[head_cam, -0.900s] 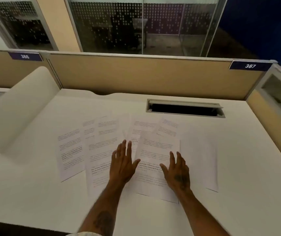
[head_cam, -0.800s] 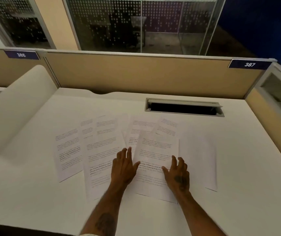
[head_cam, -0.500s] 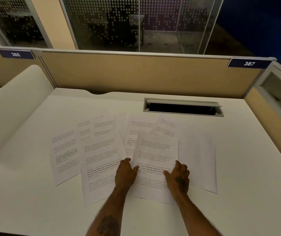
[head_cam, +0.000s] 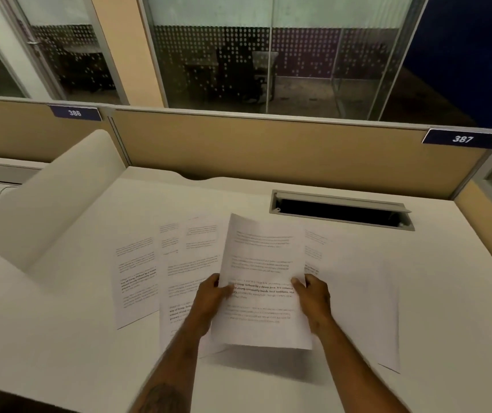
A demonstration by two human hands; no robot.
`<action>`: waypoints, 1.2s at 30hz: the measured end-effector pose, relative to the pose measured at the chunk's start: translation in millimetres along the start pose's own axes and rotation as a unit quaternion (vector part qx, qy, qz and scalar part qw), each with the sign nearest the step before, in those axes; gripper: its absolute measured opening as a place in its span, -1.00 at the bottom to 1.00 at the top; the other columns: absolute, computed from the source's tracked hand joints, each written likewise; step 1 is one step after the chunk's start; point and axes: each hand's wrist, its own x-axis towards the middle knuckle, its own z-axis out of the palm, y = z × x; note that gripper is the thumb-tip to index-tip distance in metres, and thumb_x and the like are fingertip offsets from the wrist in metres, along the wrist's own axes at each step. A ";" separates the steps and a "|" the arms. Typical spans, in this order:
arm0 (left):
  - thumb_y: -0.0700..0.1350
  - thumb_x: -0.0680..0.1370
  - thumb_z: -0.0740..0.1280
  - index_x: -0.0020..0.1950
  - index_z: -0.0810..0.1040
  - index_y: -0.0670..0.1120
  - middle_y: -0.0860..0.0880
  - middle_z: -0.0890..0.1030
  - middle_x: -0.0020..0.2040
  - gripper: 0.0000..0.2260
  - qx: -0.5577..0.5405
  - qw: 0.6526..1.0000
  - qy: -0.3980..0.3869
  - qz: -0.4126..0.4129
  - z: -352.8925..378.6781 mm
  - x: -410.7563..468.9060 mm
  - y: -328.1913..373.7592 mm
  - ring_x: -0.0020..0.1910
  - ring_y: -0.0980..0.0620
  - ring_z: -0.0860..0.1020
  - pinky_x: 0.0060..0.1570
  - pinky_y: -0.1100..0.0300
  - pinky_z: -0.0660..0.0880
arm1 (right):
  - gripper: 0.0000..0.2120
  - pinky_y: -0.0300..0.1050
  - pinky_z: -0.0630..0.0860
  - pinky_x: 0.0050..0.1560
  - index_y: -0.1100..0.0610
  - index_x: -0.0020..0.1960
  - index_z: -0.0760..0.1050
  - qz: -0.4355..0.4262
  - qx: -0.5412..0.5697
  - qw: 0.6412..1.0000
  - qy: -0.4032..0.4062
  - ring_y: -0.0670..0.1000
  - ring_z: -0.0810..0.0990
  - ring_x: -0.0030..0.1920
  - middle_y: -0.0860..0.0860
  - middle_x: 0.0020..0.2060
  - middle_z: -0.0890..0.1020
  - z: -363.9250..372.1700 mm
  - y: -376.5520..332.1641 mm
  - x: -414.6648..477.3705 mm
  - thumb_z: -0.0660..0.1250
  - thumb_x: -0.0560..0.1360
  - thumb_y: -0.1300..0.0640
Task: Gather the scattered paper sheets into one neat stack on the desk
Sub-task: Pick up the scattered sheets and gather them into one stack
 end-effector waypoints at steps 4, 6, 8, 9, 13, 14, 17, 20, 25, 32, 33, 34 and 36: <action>-0.14 0.53 0.46 0.30 0.58 -0.13 -0.19 0.71 0.19 -0.66 -0.128 0.991 -0.045 -0.005 -47.9 -14.6 17.3 0.14 -0.25 0.68 0.18 -0.24 0.59 | -0.78 0.04 0.63 0.00 0.29 -0.10 0.57 -0.045 0.017 0.995 -0.087 0.16 0.70 -0.02 0.10 -0.13 0.72 27.6 -30.4 -2.8 0.36 0.55 0.11; -0.14 0.54 0.44 0.33 0.55 -0.13 -0.21 0.70 0.21 -0.63 -0.140 0.989 -0.038 0.004 -66.8 -24.0 20.3 0.17 -0.27 0.67 0.16 -0.23 0.60 | -0.79 0.07 0.63 0.04 0.26 -0.08 0.59 -0.058 0.015 0.990 -0.126 0.14 0.71 -0.03 0.07 -0.12 0.73 47.6 -40.3 -6.3 0.36 0.55 0.09; -0.14 0.54 0.42 0.35 0.54 -0.14 -0.24 0.69 0.22 -0.62 -0.144 0.989 -0.010 0.019 -85.0 -33.3 19.9 0.17 -0.28 0.66 0.18 -0.25 0.58 | -0.77 0.08 0.65 0.07 0.23 -0.03 0.61 -0.052 0.023 0.984 -0.169 0.11 0.71 -0.02 0.08 -0.08 0.73 69.4 -48.6 -12.0 0.36 0.56 0.05; -0.16 0.56 0.40 0.36 0.53 -0.15 -0.26 0.68 0.22 -0.63 -0.145 0.989 0.010 0.026 -95.4 -37.3 18.8 0.18 -0.29 0.66 0.21 -0.28 0.55 | -0.74 0.03 0.65 0.03 0.23 0.00 0.61 -0.042 0.031 0.982 -0.184 0.09 0.70 -0.02 0.08 -0.06 0.73 80.5 -51.9 -14.7 0.35 0.56 0.01; -0.20 0.60 0.34 0.39 0.51 -0.20 -0.30 0.66 0.22 -0.66 -0.142 0.987 0.074 0.031 -150.9 -49.3 10.0 0.19 -0.35 0.63 0.26 -0.35 0.49 | -0.69 -0.06 0.58 0.02 0.14 0.13 0.61 -0.040 -0.056 0.991 -0.119 0.06 0.68 0.02 0.07 0.08 0.70 117.4 -52.8 -21.9 0.34 0.56 -0.07; -0.21 0.60 0.33 0.38 0.51 -0.20 -0.30 0.66 0.22 -0.66 -0.144 0.986 0.084 0.030 -166.3 -52.6 7.4 0.19 -0.35 0.63 0.26 -0.35 0.49 | -0.66 -0.04 0.56 0.09 0.16 0.20 0.59 -0.051 -0.125 0.987 -0.092 0.10 0.66 0.09 0.10 0.15 0.67 123.9 -48.5 -22.2 0.35 0.55 -0.05; -0.22 0.61 0.32 0.38 0.52 -0.20 -0.30 0.66 0.22 -0.67 -0.153 0.982 0.101 0.034 -204.8 -59.4 1.1 0.20 -0.34 0.63 0.23 -0.31 0.52 | -0.48 0.04 0.53 0.26 0.19 0.41 0.42 -0.047 -0.263 0.960 -0.086 0.18 0.52 0.31 0.16 0.34 0.51 140.2 -31.5 -21.6 0.38 0.54 -0.04; -0.22 0.61 0.31 0.38 0.52 -0.19 -0.29 0.67 0.21 -0.67 -0.158 0.981 0.108 0.039 -229.3 -58.5 -3.1 0.18 -0.33 0.64 0.16 -0.23 0.59 | -0.36 0.06 0.53 0.24 0.20 0.41 0.37 -0.034 -0.374 0.923 -0.081 0.19 0.47 0.33 0.17 0.32 0.47 154.0 -22.7 -22.5 0.41 0.48 -0.14; -0.18 0.60 0.34 0.34 0.54 -0.14 -0.25 0.71 0.16 -0.69 -0.166 0.980 0.103 0.037 -246.6 -47.3 -6.6 0.08 -0.28 0.70 -0.07 -0.09 0.69 | -0.39 0.08 0.55 0.21 0.18 0.35 0.38 0.013 -0.402 0.914 -0.058 0.16 0.53 0.26 0.14 0.27 0.55 172.8 -15.3 -20.6 0.49 0.42 -0.06; -0.15 0.58 0.37 0.35 0.53 -0.13 -0.26 0.70 0.16 -0.66 -0.169 0.980 0.091 0.044 -251.6 -29.9 2.2 0.09 -0.32 0.68 -0.02 -0.19 0.67 | -0.52 0.12 0.48 0.33 0.29 0.38 0.47 0.007 -0.153 0.986 -0.065 0.23 0.55 0.29 0.22 0.31 0.58 138.8 -54.9 1.5 0.40 0.53 0.11; -0.15 0.58 0.37 0.34 0.54 -0.13 -0.27 0.71 0.15 -0.67 -0.169 0.980 0.093 0.047 -251.4 -27.4 5.1 0.08 -0.32 0.69 -0.02 -0.20 0.67 | -0.56 0.15 0.50 0.30 0.28 0.35 0.50 -0.006 -0.128 0.991 -0.045 0.24 0.58 0.24 0.22 0.27 0.60 125.5 -69.0 6.1 0.40 0.54 0.11; -0.15 0.57 0.38 0.33 0.55 -0.12 -0.27 0.71 0.15 -0.68 -0.169 0.980 0.095 0.050 -251.3 -24.9 7.7 0.08 -0.33 0.69 -0.02 -0.21 0.67 | -0.59 0.18 0.52 0.27 0.26 0.33 0.52 -0.016 -0.102 0.994 -0.026 0.25 0.60 0.19 0.21 0.23 0.63 111.0 -83.2 10.8 0.39 0.55 0.09; -0.14 0.56 0.41 0.30 0.56 -0.13 -0.27 0.70 0.15 -0.69 -0.176 0.977 0.101 0.059 -250.1 -19.6 12.8 0.10 -0.35 0.68 0.01 -0.24 0.65 | -0.62 0.16 0.54 0.23 0.21 0.31 0.53 -0.035 -0.050 0.998 -0.003 0.23 0.62 0.11 0.18 0.17 0.64 81.4 -109.1 20.5 0.38 0.55 0.06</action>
